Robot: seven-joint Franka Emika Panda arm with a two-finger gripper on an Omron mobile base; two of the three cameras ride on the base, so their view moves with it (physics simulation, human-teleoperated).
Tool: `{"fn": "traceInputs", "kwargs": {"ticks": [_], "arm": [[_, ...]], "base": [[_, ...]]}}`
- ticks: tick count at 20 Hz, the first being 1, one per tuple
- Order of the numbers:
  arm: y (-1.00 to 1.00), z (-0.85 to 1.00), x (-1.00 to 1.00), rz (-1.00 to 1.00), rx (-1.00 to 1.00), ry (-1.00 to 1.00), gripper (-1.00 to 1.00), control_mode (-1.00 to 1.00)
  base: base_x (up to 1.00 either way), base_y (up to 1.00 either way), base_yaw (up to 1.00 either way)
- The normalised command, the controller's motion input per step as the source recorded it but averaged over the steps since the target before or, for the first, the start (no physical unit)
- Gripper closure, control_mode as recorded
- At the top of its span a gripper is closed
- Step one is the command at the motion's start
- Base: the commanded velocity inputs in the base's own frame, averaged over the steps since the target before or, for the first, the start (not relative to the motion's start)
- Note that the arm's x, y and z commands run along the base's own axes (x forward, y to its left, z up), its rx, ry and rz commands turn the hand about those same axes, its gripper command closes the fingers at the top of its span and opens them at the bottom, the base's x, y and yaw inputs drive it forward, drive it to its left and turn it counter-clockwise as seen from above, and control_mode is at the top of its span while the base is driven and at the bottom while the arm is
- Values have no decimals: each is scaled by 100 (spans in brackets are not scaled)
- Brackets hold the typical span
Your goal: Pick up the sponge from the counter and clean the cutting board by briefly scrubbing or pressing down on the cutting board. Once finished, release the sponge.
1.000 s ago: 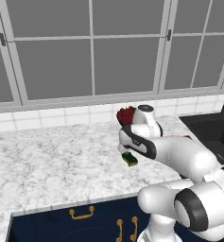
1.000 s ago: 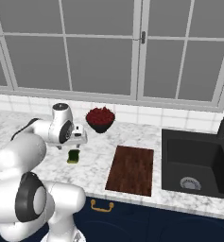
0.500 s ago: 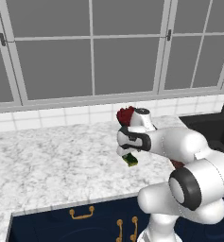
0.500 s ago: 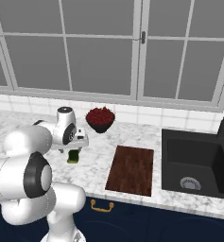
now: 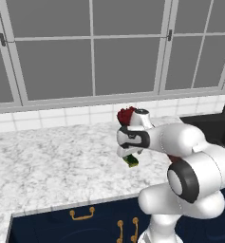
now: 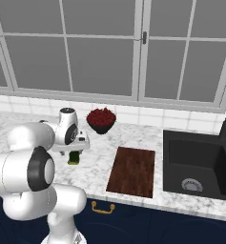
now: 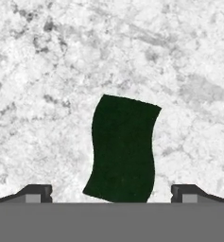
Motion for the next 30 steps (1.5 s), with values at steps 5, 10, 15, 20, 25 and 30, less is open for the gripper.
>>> {"fn": "traceInputs", "kwargs": {"ticks": [5, 10, 15, 20, 25, 30], "arm": [[0, -17, 0, 0, 0, 0, -100, -100], [1, -28, 0, 0, 0, 0, -100, -100], [0, -25, 5, 0, 0, 0, -100, -100], [4, -37, 13, 0, -1, 0, 100, -100], [0, -39, 16, 0, 0, 1, 100, -100], [0, 46, -28, 0, 0, 0, 100, -100]], "base": [[0, 0, 0], [0, 0, 0], [0, 0, 0], [0, 0, 0], [0, 0, 0], [0, 0, 0]]}}
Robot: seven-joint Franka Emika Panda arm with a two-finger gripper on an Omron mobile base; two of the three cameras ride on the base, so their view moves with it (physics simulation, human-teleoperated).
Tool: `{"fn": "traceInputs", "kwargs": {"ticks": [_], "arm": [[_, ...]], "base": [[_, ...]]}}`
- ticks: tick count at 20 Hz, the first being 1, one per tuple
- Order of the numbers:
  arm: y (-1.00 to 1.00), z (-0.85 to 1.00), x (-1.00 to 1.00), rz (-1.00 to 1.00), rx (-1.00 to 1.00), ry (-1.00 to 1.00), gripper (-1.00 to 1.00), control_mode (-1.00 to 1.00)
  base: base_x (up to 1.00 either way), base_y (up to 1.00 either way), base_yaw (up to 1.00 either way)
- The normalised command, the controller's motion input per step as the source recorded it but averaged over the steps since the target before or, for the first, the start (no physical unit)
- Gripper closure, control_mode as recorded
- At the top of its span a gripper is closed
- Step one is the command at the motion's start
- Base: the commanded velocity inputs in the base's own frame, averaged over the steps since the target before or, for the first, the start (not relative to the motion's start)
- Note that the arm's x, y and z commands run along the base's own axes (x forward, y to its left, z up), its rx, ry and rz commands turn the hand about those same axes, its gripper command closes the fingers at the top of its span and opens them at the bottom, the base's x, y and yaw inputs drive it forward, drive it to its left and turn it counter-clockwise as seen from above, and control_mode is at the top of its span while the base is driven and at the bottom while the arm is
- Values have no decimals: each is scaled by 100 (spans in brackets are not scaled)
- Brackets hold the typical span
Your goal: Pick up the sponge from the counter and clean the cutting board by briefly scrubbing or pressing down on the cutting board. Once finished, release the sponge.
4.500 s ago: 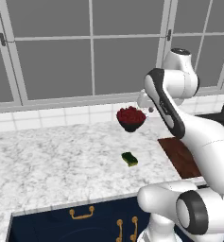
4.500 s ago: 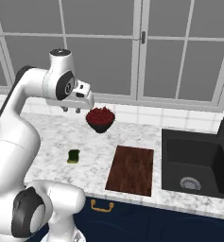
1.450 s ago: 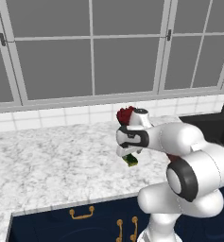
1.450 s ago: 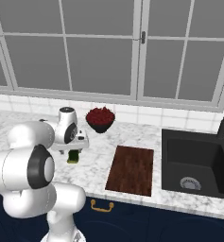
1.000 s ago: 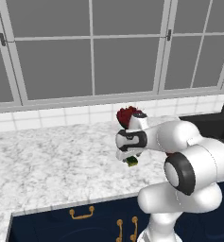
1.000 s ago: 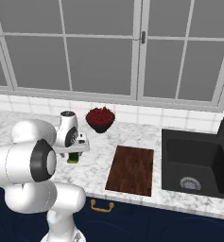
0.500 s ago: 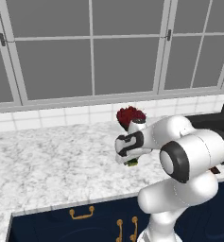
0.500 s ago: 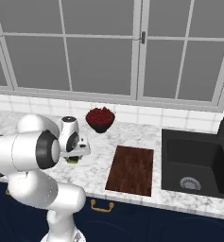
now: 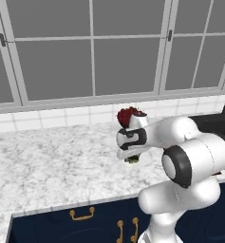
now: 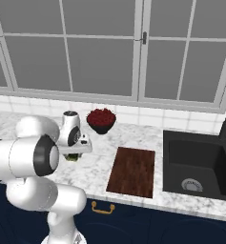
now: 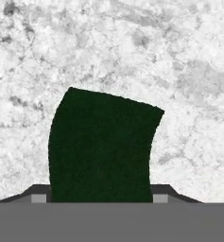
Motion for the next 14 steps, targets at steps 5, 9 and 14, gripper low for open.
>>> {"fn": "traceInputs", "kwargs": {"ticks": [5, 9, 14], "arm": [[-28, 99, -68, 0, 0, -7, 100, -100], [-55, 89, -53, 0, 1, 0, 100, -100], [-86, 21, -74, 0, 3, 0, 100, -100]], "base": [[0, 0, 0], [0, 0, 0], [0, 0, 0]]}}
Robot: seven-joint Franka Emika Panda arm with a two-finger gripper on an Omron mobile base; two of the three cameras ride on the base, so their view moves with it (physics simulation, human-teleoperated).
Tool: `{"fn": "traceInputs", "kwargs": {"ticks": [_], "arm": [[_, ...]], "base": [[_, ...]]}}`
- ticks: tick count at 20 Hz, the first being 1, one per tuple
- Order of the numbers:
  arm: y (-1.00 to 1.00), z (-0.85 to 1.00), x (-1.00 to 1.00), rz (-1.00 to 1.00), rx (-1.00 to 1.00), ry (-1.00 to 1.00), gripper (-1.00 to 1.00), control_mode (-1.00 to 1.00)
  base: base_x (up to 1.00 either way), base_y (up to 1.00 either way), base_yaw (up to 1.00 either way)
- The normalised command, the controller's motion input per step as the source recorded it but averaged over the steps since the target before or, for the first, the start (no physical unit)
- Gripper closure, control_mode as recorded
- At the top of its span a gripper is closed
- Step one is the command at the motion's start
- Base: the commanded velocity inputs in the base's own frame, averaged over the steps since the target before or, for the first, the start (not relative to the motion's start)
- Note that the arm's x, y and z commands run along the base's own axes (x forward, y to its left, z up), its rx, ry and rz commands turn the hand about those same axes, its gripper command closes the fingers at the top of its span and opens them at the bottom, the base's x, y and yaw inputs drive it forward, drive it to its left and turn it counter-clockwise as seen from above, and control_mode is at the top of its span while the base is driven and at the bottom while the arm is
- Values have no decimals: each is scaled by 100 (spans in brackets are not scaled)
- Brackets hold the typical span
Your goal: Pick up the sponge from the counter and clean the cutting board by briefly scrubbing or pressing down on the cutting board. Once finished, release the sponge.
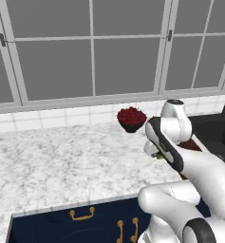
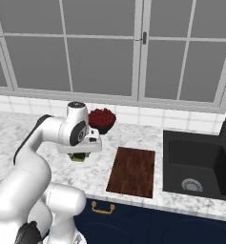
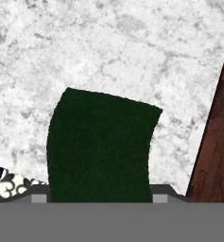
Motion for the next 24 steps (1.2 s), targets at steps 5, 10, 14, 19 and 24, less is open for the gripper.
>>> {"fn": "traceInputs", "kwargs": {"ticks": [5, 10, 14, 19, 24], "arm": [[-84, 1, -59, 0, 3, 0, 100, -100], [-69, 0, 0, -6, 0, 0, 100, -100], [-66, -1, 0, -2, 2, 2, 100, -100], [-47, -4, 0, 0, 2, 3, 100, -100], [-2, -30, 0, 0, 0, 0, 100, -100]], "base": [[0, 0, 0], [0, 0, 0], [0, 0, 0], [0, 0, 0], [0, 0, 0]]}}
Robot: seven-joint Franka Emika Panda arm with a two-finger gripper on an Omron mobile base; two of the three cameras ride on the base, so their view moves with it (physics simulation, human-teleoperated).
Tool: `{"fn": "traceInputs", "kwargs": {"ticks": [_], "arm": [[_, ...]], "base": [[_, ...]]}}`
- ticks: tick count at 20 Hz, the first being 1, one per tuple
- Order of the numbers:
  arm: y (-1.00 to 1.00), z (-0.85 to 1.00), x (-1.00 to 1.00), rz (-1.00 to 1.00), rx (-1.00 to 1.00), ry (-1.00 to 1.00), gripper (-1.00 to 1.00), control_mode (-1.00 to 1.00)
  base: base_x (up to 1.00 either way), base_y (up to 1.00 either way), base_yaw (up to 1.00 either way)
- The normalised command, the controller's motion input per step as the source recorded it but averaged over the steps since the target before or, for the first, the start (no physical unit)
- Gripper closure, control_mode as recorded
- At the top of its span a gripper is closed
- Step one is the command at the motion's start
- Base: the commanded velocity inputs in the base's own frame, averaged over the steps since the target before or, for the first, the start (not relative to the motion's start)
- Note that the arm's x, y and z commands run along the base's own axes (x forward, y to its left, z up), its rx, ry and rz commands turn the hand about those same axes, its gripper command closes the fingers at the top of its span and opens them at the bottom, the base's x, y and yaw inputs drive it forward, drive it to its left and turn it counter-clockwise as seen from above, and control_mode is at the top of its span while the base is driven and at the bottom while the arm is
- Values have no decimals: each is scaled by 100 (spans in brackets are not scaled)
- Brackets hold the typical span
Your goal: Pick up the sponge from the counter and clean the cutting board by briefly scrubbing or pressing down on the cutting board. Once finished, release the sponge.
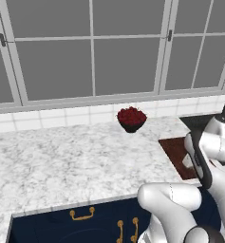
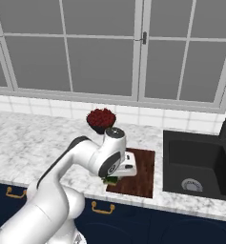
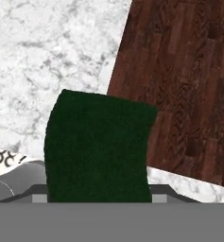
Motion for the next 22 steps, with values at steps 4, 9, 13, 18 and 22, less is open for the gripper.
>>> {"fn": "traceInputs", "kwargs": {"ticks": [4, 9, 13, 18, 22], "arm": [[0, -37, 6, 0, 0, 0, 100, -100], [0, -39, 14, 0, 0, 0, 100, -100], [0, -41, 18, 0, 0, 0, 100, -100], [0, -47, 22, 0, 0, 0, 100, -100], [0, -52, 23, 0, 0, 3, 100, -100]], "base": [[0, 0, 0], [0, 0, 0], [0, 0, 0], [0, 0, 0], [0, 0, 0]]}}
